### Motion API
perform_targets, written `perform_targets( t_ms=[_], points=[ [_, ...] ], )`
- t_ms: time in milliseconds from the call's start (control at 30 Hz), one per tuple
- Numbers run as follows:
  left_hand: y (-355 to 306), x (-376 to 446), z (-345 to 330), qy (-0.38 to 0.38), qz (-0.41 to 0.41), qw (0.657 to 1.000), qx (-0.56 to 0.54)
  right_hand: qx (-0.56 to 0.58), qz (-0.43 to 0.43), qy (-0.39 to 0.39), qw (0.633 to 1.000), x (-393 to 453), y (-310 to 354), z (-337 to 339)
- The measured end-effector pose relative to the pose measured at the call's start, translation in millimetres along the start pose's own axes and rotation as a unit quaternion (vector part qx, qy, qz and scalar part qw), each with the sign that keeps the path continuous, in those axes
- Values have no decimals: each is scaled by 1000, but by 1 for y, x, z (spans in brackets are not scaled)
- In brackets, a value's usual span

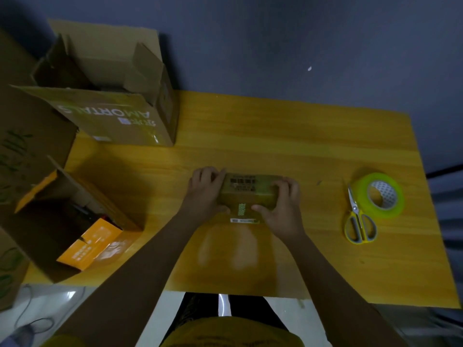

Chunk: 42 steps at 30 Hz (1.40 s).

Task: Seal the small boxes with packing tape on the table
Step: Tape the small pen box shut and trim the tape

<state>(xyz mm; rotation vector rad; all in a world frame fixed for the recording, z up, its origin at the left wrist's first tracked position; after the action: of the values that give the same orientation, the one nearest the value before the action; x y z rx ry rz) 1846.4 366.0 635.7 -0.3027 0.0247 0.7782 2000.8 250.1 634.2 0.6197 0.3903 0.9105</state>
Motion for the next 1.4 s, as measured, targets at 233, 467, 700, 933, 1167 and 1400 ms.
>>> perform_targets(
  t_ms=[233, 467, 700, 933, 1167, 1400],
  points=[
    [-10, 9, -8, 110, -12, 992, 68, -276, 89, 185, 939, 13, 19, -17],
    [-14, -4, -12, 108, -33, 992, 60, -271, 86, 184, 941, 0, 15, -19],
    [-10, -10, -8, 136, -96, 983, -74, -220, 71, 221, 948, 8, 12, -19],
    [-12, -8, 5, 46, -89, 989, -108, -332, 108, 204, 915, 24, 21, -18],
    [12, 12, -3, 53, -1, 983, -173, -230, 229, -13, 946, -1, 20, -19],
    [39, 5, -32, 17, 103, 989, -108, -68, 144, 145, 977, -12, -16, -63]
  ],
)
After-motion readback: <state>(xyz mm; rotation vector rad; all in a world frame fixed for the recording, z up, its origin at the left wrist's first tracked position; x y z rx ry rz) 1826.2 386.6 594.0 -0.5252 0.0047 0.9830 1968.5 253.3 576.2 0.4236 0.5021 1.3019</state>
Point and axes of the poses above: each hand's wrist, its own x-axis towards the middle knuckle, its own z-axis out of the back of the hand, y = z × x, the point moved 7 cm from there along x, towards the middle knuckle, and after that the axes turned 4 degrees about -y, right-handed, at the moved point
